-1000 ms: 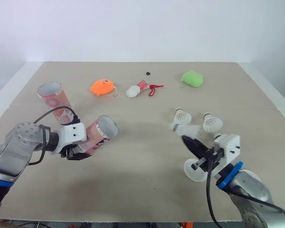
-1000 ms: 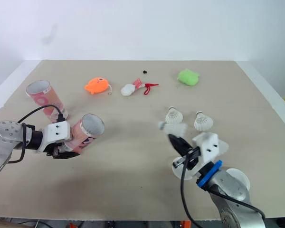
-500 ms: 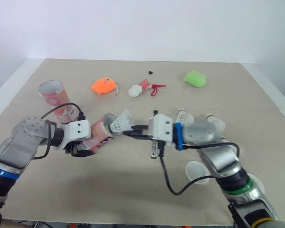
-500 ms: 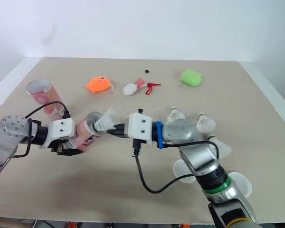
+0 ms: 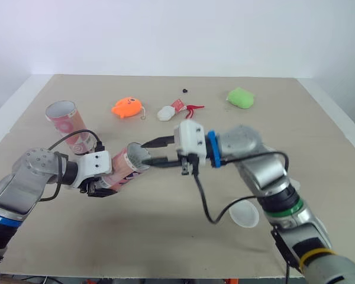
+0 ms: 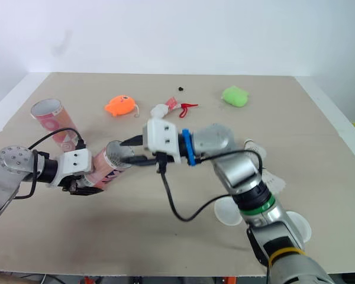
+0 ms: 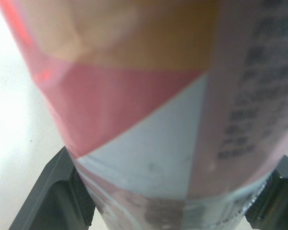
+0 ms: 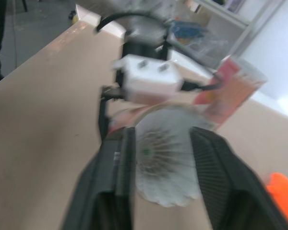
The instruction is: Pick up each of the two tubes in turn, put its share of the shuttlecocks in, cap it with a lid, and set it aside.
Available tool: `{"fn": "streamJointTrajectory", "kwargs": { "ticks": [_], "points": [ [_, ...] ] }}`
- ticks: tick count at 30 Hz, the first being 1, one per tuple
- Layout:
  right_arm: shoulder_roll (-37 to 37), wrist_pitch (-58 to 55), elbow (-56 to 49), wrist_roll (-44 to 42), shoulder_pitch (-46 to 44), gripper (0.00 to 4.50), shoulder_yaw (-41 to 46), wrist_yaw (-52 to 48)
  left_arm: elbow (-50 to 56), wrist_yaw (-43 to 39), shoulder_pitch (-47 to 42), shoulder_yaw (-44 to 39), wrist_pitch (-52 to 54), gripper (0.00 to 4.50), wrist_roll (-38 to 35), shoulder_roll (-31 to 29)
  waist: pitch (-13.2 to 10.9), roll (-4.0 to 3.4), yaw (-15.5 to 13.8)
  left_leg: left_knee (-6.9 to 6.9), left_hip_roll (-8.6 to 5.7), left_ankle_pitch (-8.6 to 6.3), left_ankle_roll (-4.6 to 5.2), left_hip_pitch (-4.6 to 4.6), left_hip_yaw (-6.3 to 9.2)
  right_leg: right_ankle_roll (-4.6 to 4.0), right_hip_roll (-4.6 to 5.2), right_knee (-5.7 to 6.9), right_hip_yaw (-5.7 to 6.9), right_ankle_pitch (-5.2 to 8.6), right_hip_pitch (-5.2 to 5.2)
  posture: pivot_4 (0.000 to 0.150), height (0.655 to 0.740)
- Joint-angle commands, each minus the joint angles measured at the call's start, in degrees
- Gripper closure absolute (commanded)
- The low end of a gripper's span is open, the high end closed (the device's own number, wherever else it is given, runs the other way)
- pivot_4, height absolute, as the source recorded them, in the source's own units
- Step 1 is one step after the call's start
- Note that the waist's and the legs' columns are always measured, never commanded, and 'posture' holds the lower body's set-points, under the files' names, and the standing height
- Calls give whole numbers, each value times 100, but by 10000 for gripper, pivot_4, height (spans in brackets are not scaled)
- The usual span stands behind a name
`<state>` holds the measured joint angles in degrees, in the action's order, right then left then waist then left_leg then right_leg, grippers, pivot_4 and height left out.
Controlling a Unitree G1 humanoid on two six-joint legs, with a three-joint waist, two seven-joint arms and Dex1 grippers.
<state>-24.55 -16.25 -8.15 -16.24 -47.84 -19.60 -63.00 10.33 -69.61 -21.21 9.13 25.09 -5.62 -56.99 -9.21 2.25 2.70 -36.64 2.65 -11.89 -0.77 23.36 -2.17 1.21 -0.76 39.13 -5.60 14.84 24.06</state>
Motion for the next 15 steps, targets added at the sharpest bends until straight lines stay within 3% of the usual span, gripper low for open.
{"fn": "streamJointTrajectory", "kwargs": {
  "ticks": [1,7,15],
  "points": [
    [57,26,603,93,-842,42603,22,-376,65,39,104,16,67,11279,12,-10,1,1,-1,0,0,0,0,-1,3,-1,-1,0,2,1,-2,1500,7400],
    [590,759,1372,1160,-1204,43893,-1173,-678,128,76,113,8,113,11279,4,8,1,-3,1,8,2,0,0,-1,4,-16,-16,3,3,5,6,1500,7400],
    [1344,1748,2418,2269,-1473,43893,-1883,-451,245,116,165,1,203,11279,-17,15,2,-1,1,6,3,0,0,1,-3,-11,0,4,3,3,8,1500,7400]
  ]
}}
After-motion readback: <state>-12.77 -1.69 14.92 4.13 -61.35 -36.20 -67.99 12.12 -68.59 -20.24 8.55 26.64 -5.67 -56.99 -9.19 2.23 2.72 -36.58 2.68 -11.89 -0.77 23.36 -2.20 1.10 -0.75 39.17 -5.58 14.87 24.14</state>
